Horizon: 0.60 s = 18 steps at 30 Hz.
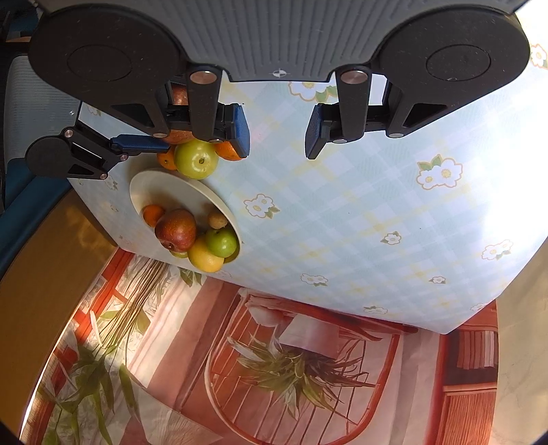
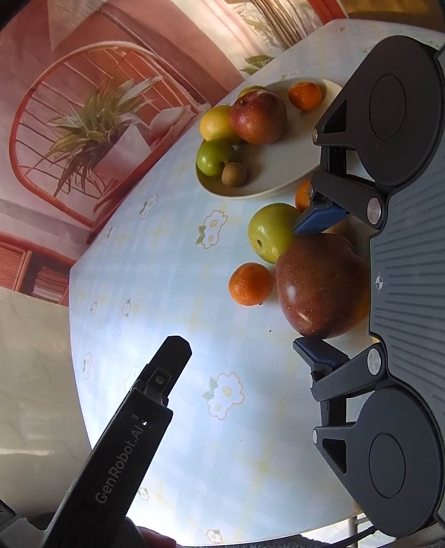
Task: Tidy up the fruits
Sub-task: 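Close the right gripper around the large dark red apple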
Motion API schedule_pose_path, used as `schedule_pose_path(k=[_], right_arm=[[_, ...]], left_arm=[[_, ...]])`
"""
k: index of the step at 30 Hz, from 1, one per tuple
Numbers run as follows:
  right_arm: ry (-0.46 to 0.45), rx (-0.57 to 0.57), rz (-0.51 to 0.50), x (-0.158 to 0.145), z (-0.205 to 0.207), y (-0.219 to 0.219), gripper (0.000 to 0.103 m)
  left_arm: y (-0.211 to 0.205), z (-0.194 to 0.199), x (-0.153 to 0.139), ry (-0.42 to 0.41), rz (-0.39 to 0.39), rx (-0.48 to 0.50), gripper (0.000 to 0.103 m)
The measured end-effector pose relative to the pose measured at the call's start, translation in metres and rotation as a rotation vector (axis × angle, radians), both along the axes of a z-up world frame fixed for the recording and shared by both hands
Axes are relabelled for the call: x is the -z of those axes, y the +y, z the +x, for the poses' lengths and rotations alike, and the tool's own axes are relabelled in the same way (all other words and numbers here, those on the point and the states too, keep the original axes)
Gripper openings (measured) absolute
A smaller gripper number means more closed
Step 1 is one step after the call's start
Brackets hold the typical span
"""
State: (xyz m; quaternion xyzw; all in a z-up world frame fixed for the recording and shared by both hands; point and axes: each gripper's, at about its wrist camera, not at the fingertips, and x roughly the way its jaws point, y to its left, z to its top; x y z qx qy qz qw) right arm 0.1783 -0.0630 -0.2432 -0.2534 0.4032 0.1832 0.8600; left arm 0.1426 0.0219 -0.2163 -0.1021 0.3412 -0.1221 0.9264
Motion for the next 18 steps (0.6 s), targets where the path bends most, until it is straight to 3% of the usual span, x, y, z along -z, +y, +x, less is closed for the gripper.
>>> schedule_pose_path(k=[3, 9, 18], right_arm=[[-0.007, -0.023, -0.034, 0.002, -0.001, 0.006, 0.061], [0.007, -0.029, 0.079, 0.001, 0.001, 0.012, 0.061], [-0.025, 0.026, 0.334, 0.005, 0.013, 0.005, 0.061]], left_arm=[[0.002, 0.0, 0.0, -0.001, -0.011, -0.001, 0.037], [0.012, 0.001, -0.001, 0.0, -0.028, -0.034, 0.037], [0.026, 0.002, -0.004, 0.012, -0.026, -0.081, 0.037]])
